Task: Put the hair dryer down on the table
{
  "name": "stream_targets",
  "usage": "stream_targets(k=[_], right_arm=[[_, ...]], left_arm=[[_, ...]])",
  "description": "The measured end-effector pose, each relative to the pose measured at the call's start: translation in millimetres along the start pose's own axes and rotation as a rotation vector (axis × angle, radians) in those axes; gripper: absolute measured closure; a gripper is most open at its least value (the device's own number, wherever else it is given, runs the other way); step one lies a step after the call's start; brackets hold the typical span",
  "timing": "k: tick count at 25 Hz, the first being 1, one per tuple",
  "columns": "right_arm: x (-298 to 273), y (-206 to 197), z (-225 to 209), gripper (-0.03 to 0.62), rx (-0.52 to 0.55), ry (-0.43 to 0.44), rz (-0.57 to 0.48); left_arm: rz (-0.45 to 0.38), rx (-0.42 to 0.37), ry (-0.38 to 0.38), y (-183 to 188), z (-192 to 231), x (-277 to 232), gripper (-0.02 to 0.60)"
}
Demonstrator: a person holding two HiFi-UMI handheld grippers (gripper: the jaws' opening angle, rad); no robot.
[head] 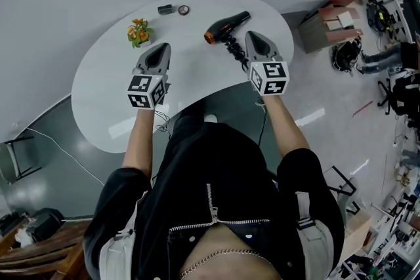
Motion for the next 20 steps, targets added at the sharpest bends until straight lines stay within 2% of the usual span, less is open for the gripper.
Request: stream_targets(k=[6, 20], right_arm=[[16, 7, -1, 0.590, -0.014, -0.003, -0.032], [29, -7, -3, 0.589, -0.029, 0.005, -0.014]], left_arm=[[-0.013, -0.007, -0.003, 5, -10, 3, 0.558], [0.002, -0.010, -0.012, 0, -25, 7, 0.558]])
Point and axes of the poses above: the fingertips, and each gripper's own axes: x backward along the fingers, z to its left, y out of its top, the point moved 5 cm from there along x, backward along the fingers, and after that the axes turned 1 degree about -y, right-handed, at the moved point
